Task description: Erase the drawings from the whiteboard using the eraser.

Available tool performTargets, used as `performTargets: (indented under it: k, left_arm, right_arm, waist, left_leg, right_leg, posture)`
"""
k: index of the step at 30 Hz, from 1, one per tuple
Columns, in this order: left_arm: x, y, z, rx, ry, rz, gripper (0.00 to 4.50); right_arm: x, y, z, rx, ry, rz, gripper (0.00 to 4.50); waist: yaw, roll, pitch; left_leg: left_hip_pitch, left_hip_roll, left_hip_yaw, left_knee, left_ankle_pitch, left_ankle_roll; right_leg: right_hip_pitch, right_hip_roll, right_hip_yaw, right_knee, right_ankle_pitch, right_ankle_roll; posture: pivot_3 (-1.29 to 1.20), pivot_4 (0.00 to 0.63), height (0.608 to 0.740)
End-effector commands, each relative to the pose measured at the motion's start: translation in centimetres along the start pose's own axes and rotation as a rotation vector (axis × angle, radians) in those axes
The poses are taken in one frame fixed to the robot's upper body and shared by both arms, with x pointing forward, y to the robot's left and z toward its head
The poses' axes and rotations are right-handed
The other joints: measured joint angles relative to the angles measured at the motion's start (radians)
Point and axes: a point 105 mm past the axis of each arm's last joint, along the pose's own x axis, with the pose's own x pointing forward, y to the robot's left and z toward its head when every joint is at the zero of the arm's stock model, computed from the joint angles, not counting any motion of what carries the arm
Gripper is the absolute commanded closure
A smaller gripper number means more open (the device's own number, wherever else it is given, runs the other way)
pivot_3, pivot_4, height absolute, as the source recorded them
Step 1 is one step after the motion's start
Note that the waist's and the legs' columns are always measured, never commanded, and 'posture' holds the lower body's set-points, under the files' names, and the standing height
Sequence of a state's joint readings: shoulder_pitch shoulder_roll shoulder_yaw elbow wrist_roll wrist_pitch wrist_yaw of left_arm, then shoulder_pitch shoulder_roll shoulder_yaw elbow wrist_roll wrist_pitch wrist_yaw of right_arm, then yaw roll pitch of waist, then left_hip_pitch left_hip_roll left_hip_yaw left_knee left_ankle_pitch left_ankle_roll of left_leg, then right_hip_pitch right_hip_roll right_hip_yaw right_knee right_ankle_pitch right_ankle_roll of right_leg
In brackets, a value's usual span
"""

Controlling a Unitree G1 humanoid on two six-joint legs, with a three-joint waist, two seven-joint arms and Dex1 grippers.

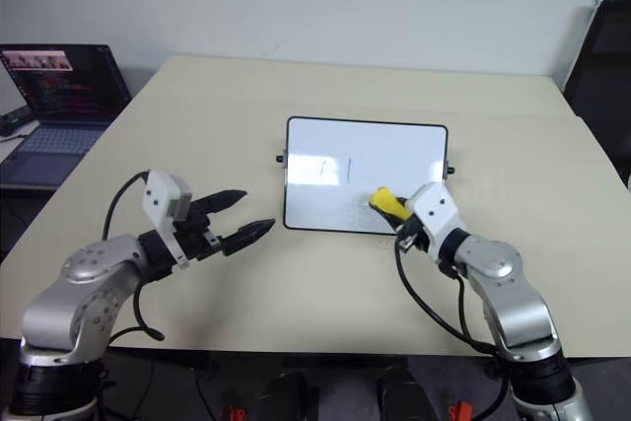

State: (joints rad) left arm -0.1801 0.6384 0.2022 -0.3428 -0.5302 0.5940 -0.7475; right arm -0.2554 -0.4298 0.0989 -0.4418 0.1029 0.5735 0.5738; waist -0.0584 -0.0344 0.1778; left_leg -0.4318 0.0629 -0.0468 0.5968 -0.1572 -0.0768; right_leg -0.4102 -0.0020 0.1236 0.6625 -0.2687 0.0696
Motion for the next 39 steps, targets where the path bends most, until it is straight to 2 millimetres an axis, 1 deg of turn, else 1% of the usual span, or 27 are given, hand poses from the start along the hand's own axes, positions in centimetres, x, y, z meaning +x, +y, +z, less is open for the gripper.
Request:
performTargets:
  k: [1, 6, 9, 14, 18, 21, 22, 24, 27, 29, 31, 33, 35, 37, 39]
  left_arm:
    - [-0.2, -0.6, 1.6, 0.039, -0.034, 0.002, 0.00]
    - [0.2, -0.9, 2.1, 0.039, -0.036, 0.005, 0.00]
    - [0.3, -0.8, 2.3, 0.043, -0.032, 0.004, 0.00]
    - [0.4, -0.7, 1.9, 0.045, -0.022, -0.016, 0.00]
    - [0.7, -0.9, 2.3, 0.046, -0.035, -0.044, 0.00]
    - [0.9, -1.0, 2.3, 0.056, -0.025, -0.058, 0.00]
    - [0.9, -1.1, 2.3, 0.057, -0.024, -0.061, 0.00]
    - [1.0, -1.2, 2.5, 0.055, -0.027, -0.066, 0.00]
    - [1.1, -1.4, 2.6, 0.052, -0.029, -0.070, 0.00]
    - [1.1, -1.5, 2.6, 0.049, -0.031, -0.072, 0.00]
    - [1.1, -1.5, 2.6, 0.048, -0.032, -0.073, 0.00]
    - [1.1, -1.5, 2.6, 0.047, -0.032, -0.075, 0.00]
    - [1.2, -1.5, 2.5, 0.046, -0.032, -0.076, 0.00]
    - [1.2, -1.5, 2.5, 0.045, -0.033, -0.076, 0.00]
    - [1.2, -1.4, 2.3, 0.043, -0.032, -0.077, 0.00]
  right_arm:
    - [-0.1, -0.2, 0.9, -0.027, -0.041, 0.009, 3.41]
    - [0.7, -0.1, 1.2, -0.085, -0.038, 0.037, 3.41]
    - [2.3, 0.0, 1.6, -0.165, -0.035, 0.061, 3.41]
    - [5.2, -1.7, 2.9, -0.264, -0.017, -0.001, 3.41]
    - [7.3, -3.5, 4.2, -0.361, -0.021, -0.087, 3.41]
    - [8.5, -3.8, 4.7, -0.397, -0.029, -0.105, 3.41]
    - [8.8, -3.7, 4.4, -0.411, -0.017, -0.094, 3.41]
    - [9.0, -2.9, 3.0, -0.442, 0.044, -0.029, 3.41]
    - [8.5, -1.6, 0.9, -0.452, 0.122, 0.069, 3.41]
    - [8.1, -1.0, 0.2, -0.468, 0.152, 0.114, 3.41]
    - [7.7, -1.0, -0.4, -0.507, 0.181, 0.135, 3.41]
    - [8.0, -2.3, 0.6, -0.593, 0.163, 0.073, 3.41]
    - [8.6, -3.8, 2.6, -0.654, 0.105, -0.031, 3.41]
    - [9.1, -4.5, 3.8, -0.673, 0.066, -0.088, 3.41]
    - [9.6, -4.6, 4.7, -0.674, 0.032, -0.106, 3.41]
  waist:
    - [0.000, 0.000, 0.000]
    - [0.000, 0.000, 0.000]
    - [-0.001, 0.000, 0.000]
    - [-0.007, 0.000, 0.000]
    - [-0.006, 0.000, 0.000]
    - [-0.006, 0.000, 0.000]
    - [-0.006, 0.000, 0.000]
    - [-0.005, 0.000, 0.000]
    - [-0.005, 0.000, 0.000]
    - [-0.005, 0.000, 0.000]
    - [-0.005, 0.000, 0.000]
    - [-0.005, 0.000, 0.000]
    - [-0.006, 0.000, 0.000]
    - [-0.008, 0.000, 0.000]
    - [-0.007, 0.000, 0.000]
  left_leg:
    - [0.000, 0.000, 0.000, 0.000, 0.000, 0.000]
    - [0.000, 0.000, 0.000, 0.000, 0.000, 0.000]
    - [0.000, 0.000, 0.000, 0.000, 0.000, 0.000]
    - [0.000, 0.000, 0.000, 0.000, 0.000, 0.000]
    - [0.000, 0.000, 0.000, -0.001, 0.000, 0.000]
    - [0.000, 0.000, 0.000, -0.001, 0.000, 0.000]
    - [0.000, 0.000, 0.000, -0.001, 0.000, 0.000]
    - [0.000, 0.000, 0.000, -0.002, 0.000, 0.000]
    - [0.000, 0.000, 0.000, -0.002, 0.000, 0.000]
    - [0.000, 0.000, 0.000, -0.002, 0.000, 0.000]
    - [0.000, 0.000, 0.000, -0.002, 0.000, 0.000]
    - [0.001, 0.000, 0.000, 0.000, 0.000, 0.000]
    - [0.002, 0.000, 0.000, 0.002, 0.000, 0.000]
    - [0.002, 0.000, 0.000, 0.003, 0.001, 0.000]
    - [0.001, 0.000, 0.000, 0.004, 0.001, 0.000]
  right_leg:
    - [0.000, 0.000, 0.000, 0.000, 0.000, 0.000]
    - [0.000, 0.000, 0.000, 0.000, 0.000, 0.000]
    - [0.000, 0.000, 0.000, 0.000, 0.000, 0.000]
    - [0.000, 0.000, 0.000, 0.000, 0.000, 0.000]
    - [-0.001, 0.000, 0.000, 0.000, 0.000, 0.000]
    - [-0.001, 0.000, -0.001, 0.000, 0.000, 0.000]
    - [-0.001, 0.000, -0.001, 0.000, 0.000, 0.000]
    - [0.000, 0.000, 0.000, 0.000, 0.000, 0.000]
    - [0.000, 0.000, 0.000, 0.000, 0.000, 0.000]
    - [0.000, 0.000, -0.001, 0.000, 0.000, 0.000]
    - [0.000, 0.000, -0.001, 0.001, 0.000, 0.000]
    - [0.001, 0.000, 0.000, 0.001, 0.001, 0.000]
    - [0.001, 0.000, -0.001, 0.002, 0.001, -0.001]
    - [0.001, 0.000, 0.000, 0.001, 0.003, -0.001]
    - [0.001, 0.000, 0.000, 0.001, 0.003, -0.001]
  posture:
    - [0.00, 0.150, 0.740]
    - [0.00, 0.150, 0.740]
    - [0.00, 0.150, 0.740]
    - [0.00, 0.150, 0.740]
    - [0.00, 0.150, 0.740]
    - [0.00, 0.150, 0.740]
    - [0.00, 0.150, 0.740]
    - [0.00, 0.150, 0.740]
    - [0.00, 0.150, 0.740]
    - [0.00, 0.150, 0.740]
    - [0.00, 0.150, 0.740]
    - [0.00, 0.150, 0.740]
    - [0.00, 0.150, 0.740]
    - [0.00, 0.150, 0.740]
    - [0.00, 0.150, 0.740]
